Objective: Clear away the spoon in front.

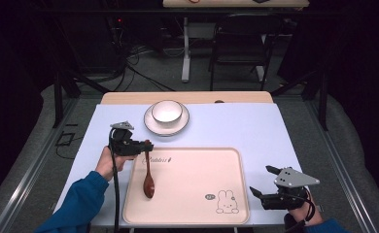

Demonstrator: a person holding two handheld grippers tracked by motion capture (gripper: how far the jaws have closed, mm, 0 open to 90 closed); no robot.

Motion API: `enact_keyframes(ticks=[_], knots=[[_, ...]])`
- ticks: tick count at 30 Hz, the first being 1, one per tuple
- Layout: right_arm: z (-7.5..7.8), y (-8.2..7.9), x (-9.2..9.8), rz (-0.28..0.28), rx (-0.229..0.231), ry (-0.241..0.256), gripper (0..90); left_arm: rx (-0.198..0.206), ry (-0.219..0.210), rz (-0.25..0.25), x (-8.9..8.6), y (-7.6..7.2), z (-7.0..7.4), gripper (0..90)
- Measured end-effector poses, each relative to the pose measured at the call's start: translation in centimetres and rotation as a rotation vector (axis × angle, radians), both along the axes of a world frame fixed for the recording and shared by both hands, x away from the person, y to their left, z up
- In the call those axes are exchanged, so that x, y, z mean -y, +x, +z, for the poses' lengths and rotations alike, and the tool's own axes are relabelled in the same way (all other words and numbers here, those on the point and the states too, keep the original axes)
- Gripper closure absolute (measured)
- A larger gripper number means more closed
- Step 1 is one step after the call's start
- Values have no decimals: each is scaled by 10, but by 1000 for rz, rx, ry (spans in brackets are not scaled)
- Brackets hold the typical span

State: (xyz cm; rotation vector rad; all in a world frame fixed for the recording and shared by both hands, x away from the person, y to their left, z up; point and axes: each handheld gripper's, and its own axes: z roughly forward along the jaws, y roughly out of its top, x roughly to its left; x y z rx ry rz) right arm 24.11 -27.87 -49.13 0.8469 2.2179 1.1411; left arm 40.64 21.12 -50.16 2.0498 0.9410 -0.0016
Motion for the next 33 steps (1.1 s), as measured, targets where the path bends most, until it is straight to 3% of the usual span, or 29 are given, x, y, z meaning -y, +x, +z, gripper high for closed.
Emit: enact_keyframes(ticks=[14, 33], knots=[[0, -1, 0, -3, 1, 0, 144, -63, 41, 33, 6, 2, -19, 749], [0, -1, 0, -3, -1, -1, 143, -88, 140, 82, 8, 4, -31, 726]])
